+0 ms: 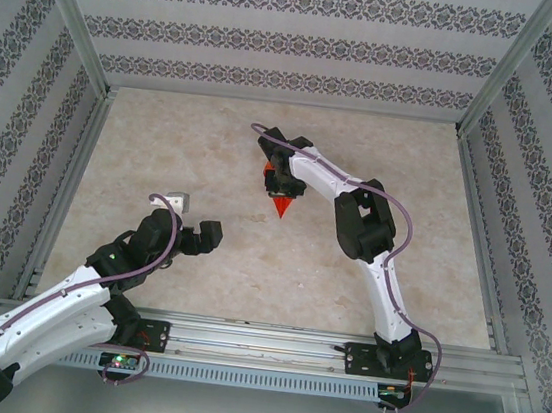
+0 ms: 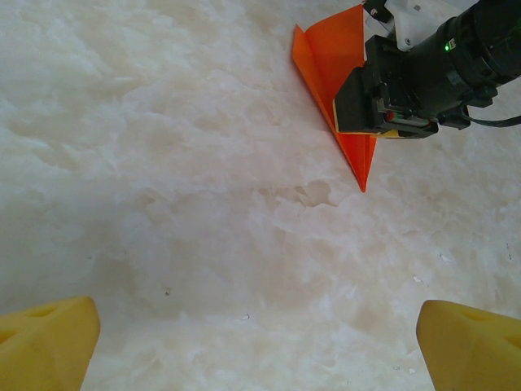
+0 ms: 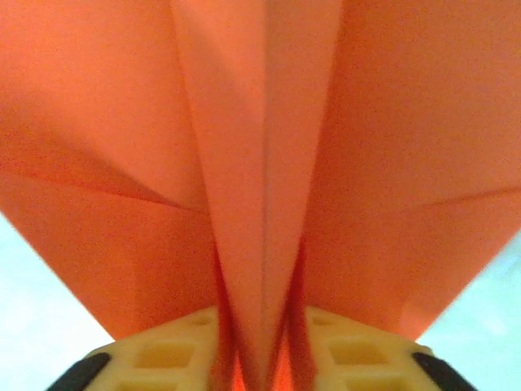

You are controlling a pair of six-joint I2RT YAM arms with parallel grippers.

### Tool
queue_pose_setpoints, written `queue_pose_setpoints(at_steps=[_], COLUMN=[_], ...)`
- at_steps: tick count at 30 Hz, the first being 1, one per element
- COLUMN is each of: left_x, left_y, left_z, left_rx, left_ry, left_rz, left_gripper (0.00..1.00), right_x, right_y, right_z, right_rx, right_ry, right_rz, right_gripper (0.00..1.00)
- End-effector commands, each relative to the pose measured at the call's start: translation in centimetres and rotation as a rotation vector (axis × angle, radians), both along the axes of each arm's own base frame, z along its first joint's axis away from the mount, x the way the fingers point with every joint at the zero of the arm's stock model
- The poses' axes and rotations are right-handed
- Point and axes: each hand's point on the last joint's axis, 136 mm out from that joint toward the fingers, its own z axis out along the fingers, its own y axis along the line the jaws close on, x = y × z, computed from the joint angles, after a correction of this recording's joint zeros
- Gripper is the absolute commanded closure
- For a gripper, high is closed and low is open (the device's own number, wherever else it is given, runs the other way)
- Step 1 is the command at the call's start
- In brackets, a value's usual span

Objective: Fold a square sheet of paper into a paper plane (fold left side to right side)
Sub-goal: Place the paper plane at the center of the table.

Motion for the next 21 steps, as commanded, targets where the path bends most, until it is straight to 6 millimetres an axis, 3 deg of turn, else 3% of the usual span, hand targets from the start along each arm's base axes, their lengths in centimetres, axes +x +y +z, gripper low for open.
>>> queue_pose_setpoints(at_steps=[1,7,21], left_x=[0.1,0.1,0.0], left_y=[0.4,0.6,0.6], left_z=[0.5,0.8,0.9], left_rx=[0.020,0.040,0.035], left_ry=[-0.015,-0.017,-0.017], left_rz=[-0.003,-0.005,-0.005], left_gripper=[0.00,0.00,0.00], right_x=[-0.9,-0.7,-0.6], right_y=[-1.1,-1.3,-1.1], right_z=[-1.5,-0.1,2.2], right_rx=[-0.029,-0.017,-0.002], right_ry=[0.037,-0.003,-0.033], right_rz=[-0.030,-0.039,-0.011], right_gripper=[0.66,0.58,0.58])
